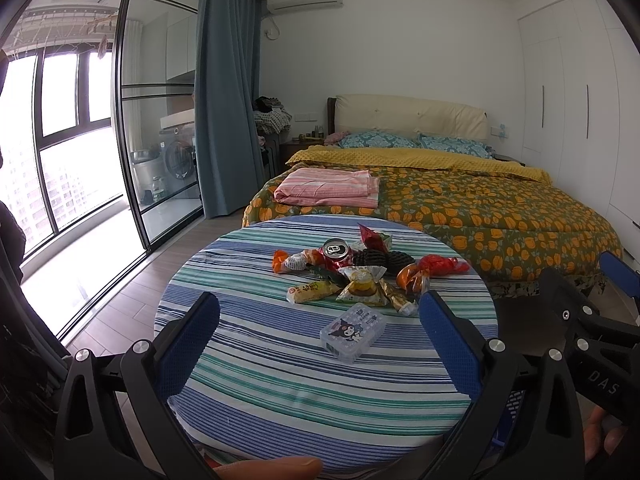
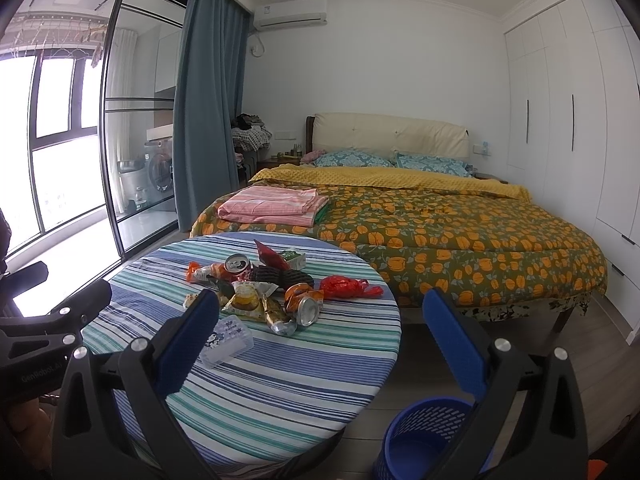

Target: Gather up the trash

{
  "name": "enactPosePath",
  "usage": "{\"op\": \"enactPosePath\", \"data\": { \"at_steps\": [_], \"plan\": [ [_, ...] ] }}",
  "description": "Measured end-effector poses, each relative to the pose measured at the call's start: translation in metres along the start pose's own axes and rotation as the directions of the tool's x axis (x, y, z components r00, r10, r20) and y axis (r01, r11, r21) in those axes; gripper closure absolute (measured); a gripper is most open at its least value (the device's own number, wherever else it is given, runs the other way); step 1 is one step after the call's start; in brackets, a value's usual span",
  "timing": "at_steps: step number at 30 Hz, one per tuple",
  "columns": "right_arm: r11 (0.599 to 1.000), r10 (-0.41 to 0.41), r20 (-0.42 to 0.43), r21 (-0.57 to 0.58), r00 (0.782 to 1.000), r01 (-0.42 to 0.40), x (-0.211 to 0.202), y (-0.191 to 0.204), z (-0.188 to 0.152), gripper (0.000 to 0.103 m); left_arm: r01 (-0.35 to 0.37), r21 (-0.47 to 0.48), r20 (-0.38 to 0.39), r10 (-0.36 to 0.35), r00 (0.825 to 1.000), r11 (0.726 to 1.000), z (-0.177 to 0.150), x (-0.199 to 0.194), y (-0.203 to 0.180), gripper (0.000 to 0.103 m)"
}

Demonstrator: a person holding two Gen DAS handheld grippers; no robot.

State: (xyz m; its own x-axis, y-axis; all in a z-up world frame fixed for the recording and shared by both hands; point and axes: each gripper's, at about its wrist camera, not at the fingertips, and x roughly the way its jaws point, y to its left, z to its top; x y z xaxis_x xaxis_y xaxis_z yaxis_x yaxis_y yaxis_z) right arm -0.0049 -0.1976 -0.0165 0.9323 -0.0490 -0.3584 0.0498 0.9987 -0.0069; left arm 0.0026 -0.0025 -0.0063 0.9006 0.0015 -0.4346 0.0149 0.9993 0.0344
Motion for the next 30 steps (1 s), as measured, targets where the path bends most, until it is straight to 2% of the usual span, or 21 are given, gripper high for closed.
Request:
{"op": "enactPosePath", "data": {
  "at_steps": [30],
  "plan": [
    [1.0, 0.0, 0.001, 0.0, 1.0, 0.0, -0.0001, -0.0011, -0.0004, 0.004, 0.01, 0.013, -0.006, -0.009, 1.0, 1.0, -0.0096, -0.0017, -0.0082, 0.004]
  ]
}}
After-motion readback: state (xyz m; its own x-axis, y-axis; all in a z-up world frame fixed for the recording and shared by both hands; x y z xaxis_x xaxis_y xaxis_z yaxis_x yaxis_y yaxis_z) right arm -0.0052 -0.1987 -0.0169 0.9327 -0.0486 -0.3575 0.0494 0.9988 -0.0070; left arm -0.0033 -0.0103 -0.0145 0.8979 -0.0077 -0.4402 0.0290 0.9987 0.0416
